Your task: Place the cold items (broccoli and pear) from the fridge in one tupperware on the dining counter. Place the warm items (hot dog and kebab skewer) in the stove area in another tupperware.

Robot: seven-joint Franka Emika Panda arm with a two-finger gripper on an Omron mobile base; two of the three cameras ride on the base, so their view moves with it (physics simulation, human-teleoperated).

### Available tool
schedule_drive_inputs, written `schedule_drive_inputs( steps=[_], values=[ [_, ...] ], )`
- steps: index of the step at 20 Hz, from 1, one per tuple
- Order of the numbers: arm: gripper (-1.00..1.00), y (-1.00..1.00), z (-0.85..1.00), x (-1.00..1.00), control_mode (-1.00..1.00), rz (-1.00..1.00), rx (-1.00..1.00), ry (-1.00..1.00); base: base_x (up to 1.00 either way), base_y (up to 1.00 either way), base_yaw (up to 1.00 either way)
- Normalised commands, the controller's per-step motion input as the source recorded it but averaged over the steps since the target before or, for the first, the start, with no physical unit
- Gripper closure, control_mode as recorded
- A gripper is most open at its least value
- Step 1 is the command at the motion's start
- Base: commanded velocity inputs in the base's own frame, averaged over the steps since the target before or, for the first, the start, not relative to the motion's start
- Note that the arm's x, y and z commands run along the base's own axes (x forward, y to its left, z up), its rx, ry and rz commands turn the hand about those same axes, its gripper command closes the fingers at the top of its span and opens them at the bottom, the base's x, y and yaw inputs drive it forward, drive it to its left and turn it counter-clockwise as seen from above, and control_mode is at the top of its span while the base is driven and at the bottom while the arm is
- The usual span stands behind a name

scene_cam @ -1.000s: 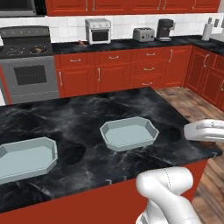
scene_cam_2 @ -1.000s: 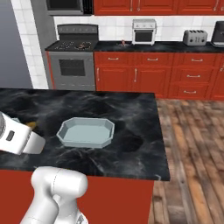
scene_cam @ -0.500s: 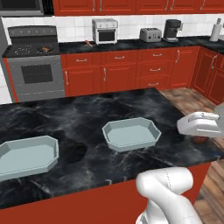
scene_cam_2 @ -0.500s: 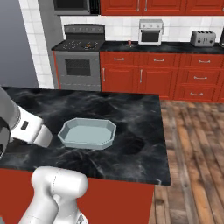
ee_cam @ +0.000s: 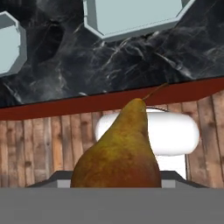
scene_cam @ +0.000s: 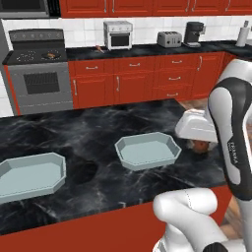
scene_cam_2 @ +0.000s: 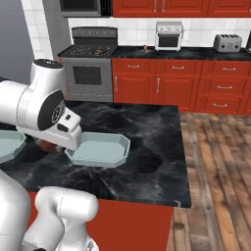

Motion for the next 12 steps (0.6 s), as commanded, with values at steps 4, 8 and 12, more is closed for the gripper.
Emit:
schedule_drive_inputs(
  steps=[4, 8, 12],
  values=[
    [1.00, 0.00, -0.58, 0.09, -1.00, 0.00, -0.09, -0.04, 0.00, 0.00, 0.00],
    [1.00, -0.04, -0.30, 0.30, -1.00, 0.00, -0.06, -0.02, 0.00, 0.00, 0.00],
    [1.00, -0.11, -0.01, 0.72, -1.00, 0.00, 0.00, 0.08, 0.00, 0.00, 0.00]
  ],
)
